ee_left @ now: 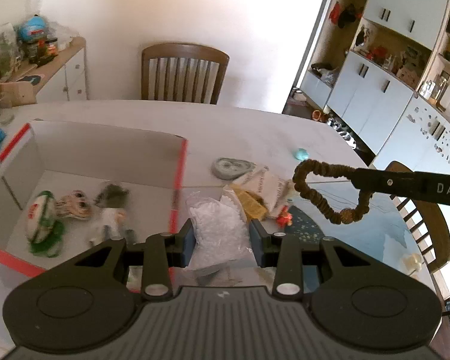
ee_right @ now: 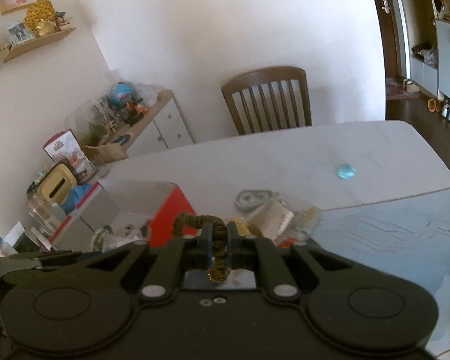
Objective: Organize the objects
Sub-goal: 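Grasp clear bead bag with left tool while right tool lifts braided item, then carry bead bag with left tool while right tool carries braided item to box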
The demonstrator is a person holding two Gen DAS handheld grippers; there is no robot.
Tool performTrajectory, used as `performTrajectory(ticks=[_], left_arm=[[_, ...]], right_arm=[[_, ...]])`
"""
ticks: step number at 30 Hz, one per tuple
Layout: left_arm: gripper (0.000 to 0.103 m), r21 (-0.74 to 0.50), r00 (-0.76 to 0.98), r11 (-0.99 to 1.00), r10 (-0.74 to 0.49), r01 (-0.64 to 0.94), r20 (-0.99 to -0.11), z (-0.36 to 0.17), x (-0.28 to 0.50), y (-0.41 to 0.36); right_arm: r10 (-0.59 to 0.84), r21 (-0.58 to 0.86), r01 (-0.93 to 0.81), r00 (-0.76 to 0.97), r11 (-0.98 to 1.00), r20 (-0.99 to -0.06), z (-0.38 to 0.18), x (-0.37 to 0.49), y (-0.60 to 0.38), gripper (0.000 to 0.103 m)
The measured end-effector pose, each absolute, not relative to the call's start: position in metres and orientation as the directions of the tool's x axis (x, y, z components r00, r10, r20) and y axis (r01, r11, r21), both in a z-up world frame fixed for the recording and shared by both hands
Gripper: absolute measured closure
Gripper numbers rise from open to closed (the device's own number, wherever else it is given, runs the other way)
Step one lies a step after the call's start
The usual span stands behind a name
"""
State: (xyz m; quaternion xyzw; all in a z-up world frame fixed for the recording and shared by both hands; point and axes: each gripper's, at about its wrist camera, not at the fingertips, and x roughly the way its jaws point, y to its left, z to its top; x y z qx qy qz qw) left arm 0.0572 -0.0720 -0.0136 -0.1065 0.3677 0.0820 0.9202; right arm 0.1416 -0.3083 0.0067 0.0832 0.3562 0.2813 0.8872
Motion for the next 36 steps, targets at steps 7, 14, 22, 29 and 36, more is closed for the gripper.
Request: performTrajectory(ticks=[7,14,22,29,36], left_arm=[[0.066,-0.123,0.721,0.962,0.096,-0.245,-0.686,-0.001,0.041,-0.029],[0.066,-0.108,0.718,0.960,0.117,-0.259,-0.686,0.005,0.037,0.020],[0.066,-0.123,0.704,0.946,0.132,-0.299,-0.698,0.001,0.049,0.076],[0.066,-0.095,0.684,0.948,0.149,-0.305,-0.714,-0.014,0.079,0.106],[0.065,-0.055,0.635,0.954,0.152,-0.294,-0.757,-0.040,0.111,0.119]], right_arm=[[0.581,0.352,-0.465,0.592,0.812,-0.559,0.020,0.131,-0.263,0.096],[0.591,0.339,-0.490,0.583,0.803,-0.558,0.023,0.126,-0.211,0.096],[0.567,0.306,-0.492,0.570,0.815,-0.594,0.019,0.134,-0.157,0.096],[0.492,0.210,-0.479,0.599,0.852,-0.631,0.004,0.153,-0.117,0.096],[0.420,0.124,-0.467,0.607,0.875,-0.674,-0.022,0.173,-0.086,0.096]])
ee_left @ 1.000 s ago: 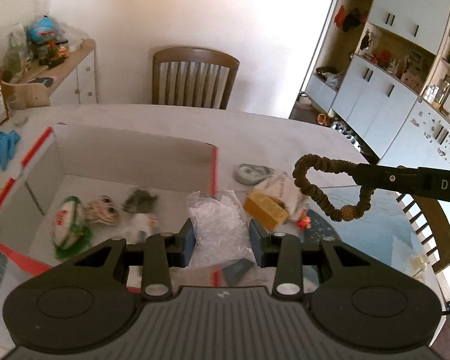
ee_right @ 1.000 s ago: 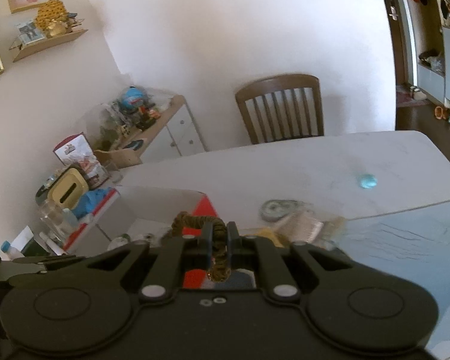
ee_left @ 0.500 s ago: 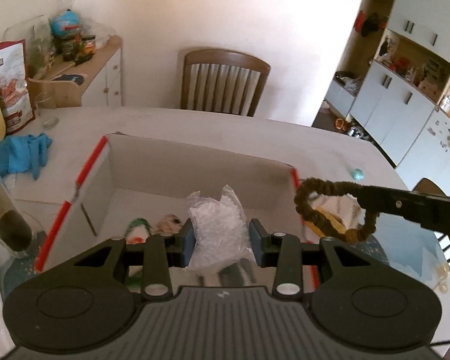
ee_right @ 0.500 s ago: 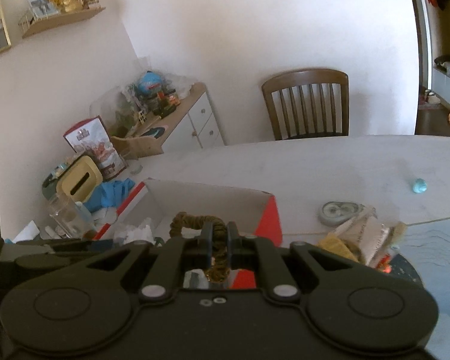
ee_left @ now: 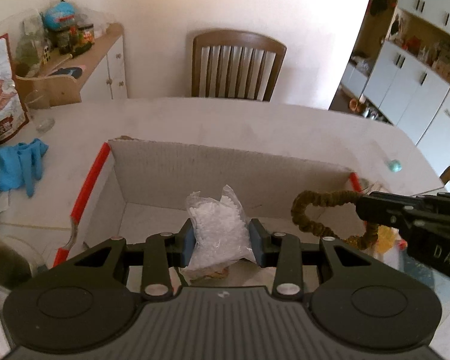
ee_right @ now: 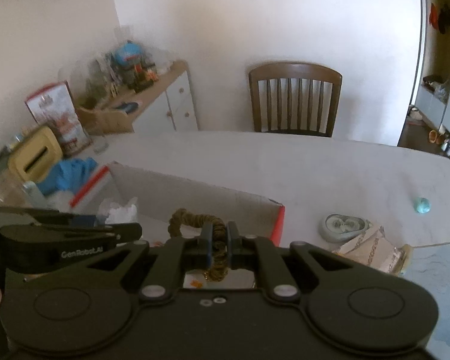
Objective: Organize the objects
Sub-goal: 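Carry bead bag with left tool while right tool carries braided item to box, then open left tool releasing bead bag in box while right tool releases braided item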
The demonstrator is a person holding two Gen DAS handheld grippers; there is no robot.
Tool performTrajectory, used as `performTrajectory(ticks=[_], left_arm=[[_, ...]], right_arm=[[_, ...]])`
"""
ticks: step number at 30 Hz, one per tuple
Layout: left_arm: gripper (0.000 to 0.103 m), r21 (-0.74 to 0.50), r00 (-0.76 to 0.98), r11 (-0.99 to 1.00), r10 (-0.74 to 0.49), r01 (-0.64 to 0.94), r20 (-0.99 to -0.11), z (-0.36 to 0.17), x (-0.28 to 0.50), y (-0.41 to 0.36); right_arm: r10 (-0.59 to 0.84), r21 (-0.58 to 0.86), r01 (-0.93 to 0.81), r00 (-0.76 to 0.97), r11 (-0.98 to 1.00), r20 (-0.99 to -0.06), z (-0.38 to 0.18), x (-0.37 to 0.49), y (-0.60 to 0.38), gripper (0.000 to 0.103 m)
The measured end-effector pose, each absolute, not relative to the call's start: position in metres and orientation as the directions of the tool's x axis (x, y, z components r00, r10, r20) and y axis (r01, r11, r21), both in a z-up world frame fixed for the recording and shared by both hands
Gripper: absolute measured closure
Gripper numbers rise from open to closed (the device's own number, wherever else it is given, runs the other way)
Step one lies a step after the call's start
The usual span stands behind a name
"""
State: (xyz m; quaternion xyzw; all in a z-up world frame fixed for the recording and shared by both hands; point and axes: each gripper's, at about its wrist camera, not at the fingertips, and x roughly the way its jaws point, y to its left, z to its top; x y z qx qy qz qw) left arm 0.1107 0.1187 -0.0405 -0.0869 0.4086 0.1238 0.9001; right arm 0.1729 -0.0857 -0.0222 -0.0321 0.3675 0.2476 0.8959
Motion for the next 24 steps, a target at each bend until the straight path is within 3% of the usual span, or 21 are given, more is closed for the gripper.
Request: performTrajectory(ticks=[12,24], left_arm=[[0.065,-0.029,0.528,0.958,0.132,-0.286,-0.839,-0.069,0.151,0.130],[0.065,0.002,0.439,0.962,0.127,-0.274,-0.890,-0.090,0.167,0.127]], right_arm=[[0.324,-0.094,-0.552,0.609,0.829,-0.724,-0.059,0.162,-0.041,0.096],[0.328,-0.110,-0.590,0.583,0.800,-0.744,-0.064,0.148,-0.035,0.086]])
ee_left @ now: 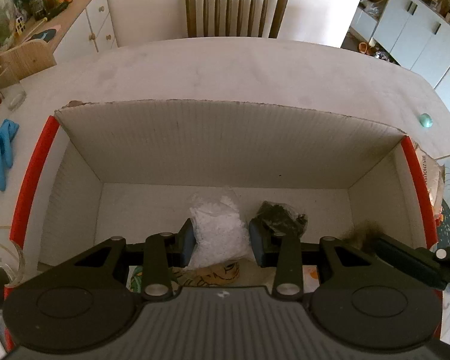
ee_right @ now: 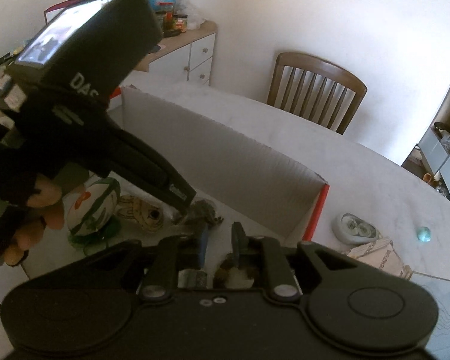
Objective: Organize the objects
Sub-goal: 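Open left tool releasing bead bag in box while right tool releases braided item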
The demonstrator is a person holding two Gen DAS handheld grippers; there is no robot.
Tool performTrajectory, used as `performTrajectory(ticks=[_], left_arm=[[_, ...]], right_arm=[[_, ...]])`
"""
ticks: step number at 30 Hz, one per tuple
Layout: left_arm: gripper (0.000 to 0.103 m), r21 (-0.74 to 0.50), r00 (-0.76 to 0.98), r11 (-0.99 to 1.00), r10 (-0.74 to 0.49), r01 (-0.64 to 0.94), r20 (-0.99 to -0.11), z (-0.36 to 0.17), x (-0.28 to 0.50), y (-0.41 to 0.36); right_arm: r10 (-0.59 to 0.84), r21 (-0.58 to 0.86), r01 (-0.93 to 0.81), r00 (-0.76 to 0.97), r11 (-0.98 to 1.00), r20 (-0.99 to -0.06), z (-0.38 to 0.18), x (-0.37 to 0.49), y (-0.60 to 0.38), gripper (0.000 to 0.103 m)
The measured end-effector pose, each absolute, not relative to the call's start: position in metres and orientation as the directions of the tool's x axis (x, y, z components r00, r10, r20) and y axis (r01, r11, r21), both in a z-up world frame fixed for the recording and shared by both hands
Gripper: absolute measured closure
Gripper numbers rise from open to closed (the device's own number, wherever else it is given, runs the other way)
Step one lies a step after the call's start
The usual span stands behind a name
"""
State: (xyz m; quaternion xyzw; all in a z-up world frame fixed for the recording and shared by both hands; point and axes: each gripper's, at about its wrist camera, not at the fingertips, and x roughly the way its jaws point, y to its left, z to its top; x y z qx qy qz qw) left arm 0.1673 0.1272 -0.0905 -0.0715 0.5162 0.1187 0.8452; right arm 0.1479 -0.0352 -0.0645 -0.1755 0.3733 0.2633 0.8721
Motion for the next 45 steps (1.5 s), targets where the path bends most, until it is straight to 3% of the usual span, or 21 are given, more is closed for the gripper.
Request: performTrajectory(ticks=[5,7,9,11,30,38,41,45], left_arm=[[0.065,-0.007,0.432,0.962,0.116,-0.272,-0.894,-0.094,0.166,0.127],[0.060,-0.011,0.435,0.960,0.116,-0.278,-0.893,-0.094,0.164,0.128],[0.046,-0.015,0.443,0.958,0.118,-0.286,-0.889,-0.092,0.162,0.129],[0.042,-0.021,0.458,0.956,0.122,-0.294,-0.881,-0.088,0.159,0.128],[0.039,-0.044,0.605,0.964,0.130,-0.264,-0.785,-0.026,0.112,0.106],[0.039,-0.012,0.658,0.966,0.166,-0.257,-0.734,-0.006,0.082,0.086],[0.038,-0.007,0.668,0.968,0.168,-0.251,-0.725,0.000,0.073,0.081],[0.032,-0.014,0.681,0.967,0.168,-0.253,-0.713,0.006,0.061,0.076]], right_arm=[[0.343,-0.068,-0.583,0.565,0.809,-0.750,-0.060,0.147,-0.043,0.083],[0.357,-0.049,-0.584,0.558,0.811,-0.749,-0.056,0.144,-0.046,0.080],[0.372,-0.023,-0.583,0.548,0.812,-0.749,-0.053,0.143,-0.050,0.077],[0.385,0.005,-0.577,0.538,0.817,-0.750,-0.050,0.142,-0.056,0.076],[0.484,0.143,-0.563,0.522,0.814,-0.702,-0.017,0.134,-0.086,0.065],[0.520,0.166,-0.577,0.527,0.800,-0.672,-0.003,0.120,-0.098,0.056],[0.528,0.174,-0.577,0.530,0.798,-0.663,0.001,0.116,-0.104,0.044],[0.542,0.183,-0.582,0.535,0.792,-0.648,0.006,0.110,-0.112,0.040]])
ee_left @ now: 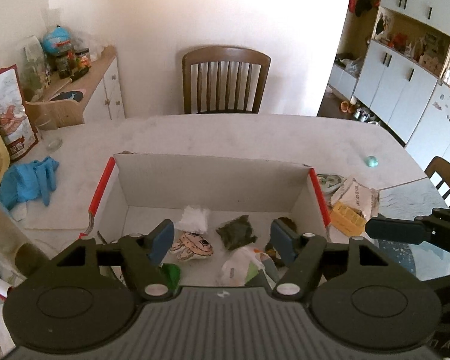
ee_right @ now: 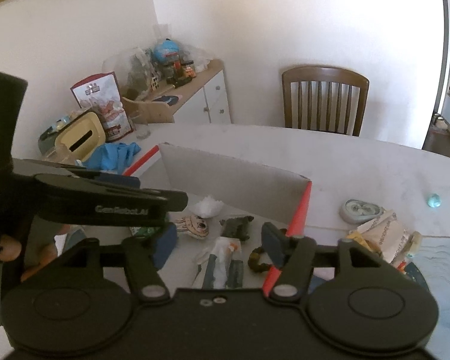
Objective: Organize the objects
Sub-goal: 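Open left tool releasing bead bag in box while right tool releases braided item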
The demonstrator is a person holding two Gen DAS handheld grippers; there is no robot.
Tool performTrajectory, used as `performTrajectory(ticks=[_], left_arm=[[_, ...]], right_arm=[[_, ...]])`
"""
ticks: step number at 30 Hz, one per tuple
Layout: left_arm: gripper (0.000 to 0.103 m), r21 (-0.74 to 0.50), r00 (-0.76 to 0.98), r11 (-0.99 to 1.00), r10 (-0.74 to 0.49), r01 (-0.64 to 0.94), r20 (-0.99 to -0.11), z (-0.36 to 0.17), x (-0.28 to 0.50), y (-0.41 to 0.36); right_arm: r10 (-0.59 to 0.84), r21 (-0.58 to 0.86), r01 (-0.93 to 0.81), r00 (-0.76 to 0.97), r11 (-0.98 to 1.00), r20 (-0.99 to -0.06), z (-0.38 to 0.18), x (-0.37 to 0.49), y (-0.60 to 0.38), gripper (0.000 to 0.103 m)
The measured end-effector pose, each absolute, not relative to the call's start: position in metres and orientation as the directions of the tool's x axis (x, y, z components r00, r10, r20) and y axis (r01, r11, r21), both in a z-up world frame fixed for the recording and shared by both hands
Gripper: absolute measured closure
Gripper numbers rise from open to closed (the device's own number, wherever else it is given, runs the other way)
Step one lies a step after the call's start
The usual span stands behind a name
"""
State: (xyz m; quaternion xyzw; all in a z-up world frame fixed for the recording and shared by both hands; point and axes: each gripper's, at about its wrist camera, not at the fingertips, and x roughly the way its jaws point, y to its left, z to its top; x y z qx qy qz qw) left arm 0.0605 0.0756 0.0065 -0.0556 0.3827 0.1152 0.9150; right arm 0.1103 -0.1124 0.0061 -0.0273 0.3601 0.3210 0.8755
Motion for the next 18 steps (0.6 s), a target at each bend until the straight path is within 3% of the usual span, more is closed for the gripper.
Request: performTrajectory(ticks=[18], left_arm=[[0.022,-0.008,0.709,0.959,0.205,-0.285,-0.674,0.017,0.035,0.032]], right_arm=[[0.617,0.260,-0.592,0.545,0.763,-0.567,0.020,0.088,-0.177,0.011]])
